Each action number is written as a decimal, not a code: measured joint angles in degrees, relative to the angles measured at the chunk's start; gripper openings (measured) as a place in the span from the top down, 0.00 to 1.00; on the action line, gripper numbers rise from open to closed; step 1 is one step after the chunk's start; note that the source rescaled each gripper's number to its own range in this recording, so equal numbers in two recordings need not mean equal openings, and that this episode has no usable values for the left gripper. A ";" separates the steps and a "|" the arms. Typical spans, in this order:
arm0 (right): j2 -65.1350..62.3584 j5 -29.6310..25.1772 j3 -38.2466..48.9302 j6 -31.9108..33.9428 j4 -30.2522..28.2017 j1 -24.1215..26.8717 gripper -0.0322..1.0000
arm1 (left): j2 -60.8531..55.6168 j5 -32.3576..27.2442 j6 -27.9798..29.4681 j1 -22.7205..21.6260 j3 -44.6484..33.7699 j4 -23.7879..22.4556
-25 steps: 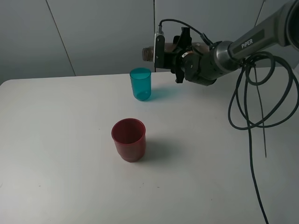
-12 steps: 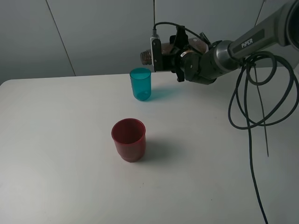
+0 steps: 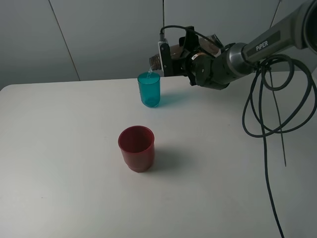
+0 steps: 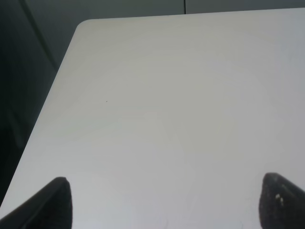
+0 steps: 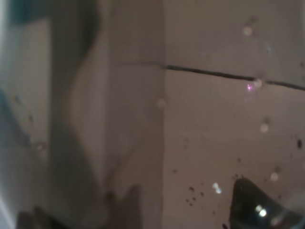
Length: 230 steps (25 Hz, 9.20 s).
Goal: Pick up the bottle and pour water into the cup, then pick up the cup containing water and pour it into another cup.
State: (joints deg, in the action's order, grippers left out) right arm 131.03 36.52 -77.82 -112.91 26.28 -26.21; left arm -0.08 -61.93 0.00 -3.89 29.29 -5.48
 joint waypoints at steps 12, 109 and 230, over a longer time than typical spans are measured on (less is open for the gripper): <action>0.00 1.36 -0.10 -4.76 -0.11 0.00 0.97 | 0.00 0.00 0.00 0.00 0.00 0.00; 0.00 4.68 -0.12 -6.83 -18.12 0.00 0.97 | 0.00 0.00 -0.41 0.00 0.00 0.00; -28.13 6.90 43.93 121.40 -54.17 12.08 0.01 | 0.00 0.00 0.00 0.00 0.00 0.00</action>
State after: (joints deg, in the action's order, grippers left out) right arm 102.90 43.41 -33.88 8.48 -27.89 -14.12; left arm -0.08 -61.93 0.00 -3.89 29.29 -5.48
